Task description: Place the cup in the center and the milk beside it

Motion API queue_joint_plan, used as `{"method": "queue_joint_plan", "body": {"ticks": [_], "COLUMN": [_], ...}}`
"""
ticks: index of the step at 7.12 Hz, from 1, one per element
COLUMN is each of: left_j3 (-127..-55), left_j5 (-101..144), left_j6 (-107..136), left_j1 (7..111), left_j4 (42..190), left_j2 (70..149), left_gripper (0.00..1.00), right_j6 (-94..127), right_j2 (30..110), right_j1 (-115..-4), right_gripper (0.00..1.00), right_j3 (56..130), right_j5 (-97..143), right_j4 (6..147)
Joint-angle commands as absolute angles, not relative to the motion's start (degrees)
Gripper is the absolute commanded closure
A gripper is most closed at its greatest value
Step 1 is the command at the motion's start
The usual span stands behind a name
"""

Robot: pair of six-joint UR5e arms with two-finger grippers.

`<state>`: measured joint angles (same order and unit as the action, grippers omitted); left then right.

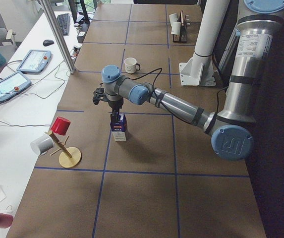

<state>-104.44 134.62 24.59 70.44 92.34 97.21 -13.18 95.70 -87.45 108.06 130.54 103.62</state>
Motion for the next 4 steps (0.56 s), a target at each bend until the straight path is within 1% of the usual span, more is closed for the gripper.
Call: {"method": "queue_joint_plan", "body": {"ticks": [1, 3, 4], "left_j3": [-101.3, -98.0, -97.0], "left_j5": [134.5, 132.7, 132.5], "left_j6": [24.7, 24.9, 24.8], "left_j1": [68.7, 67.8, 67.6], "left_j4": [93.2, 97.3, 98.8], "left_j2": [97.3, 97.3, 97.3], "left_gripper": [0.00, 0.00, 0.04], "right_j6": [-13.3, -13.4, -13.4], "right_j2": [95.7, 95.8, 95.8], "right_j1": [-87.5, -87.5, -87.5], "right_gripper": [0.00, 0.00, 0.00], "right_j3": [108.0, 107.9, 107.8], "right_j5": [130.5, 130.5, 130.5], "right_j4": [103.6, 103.6, 103.6]}}
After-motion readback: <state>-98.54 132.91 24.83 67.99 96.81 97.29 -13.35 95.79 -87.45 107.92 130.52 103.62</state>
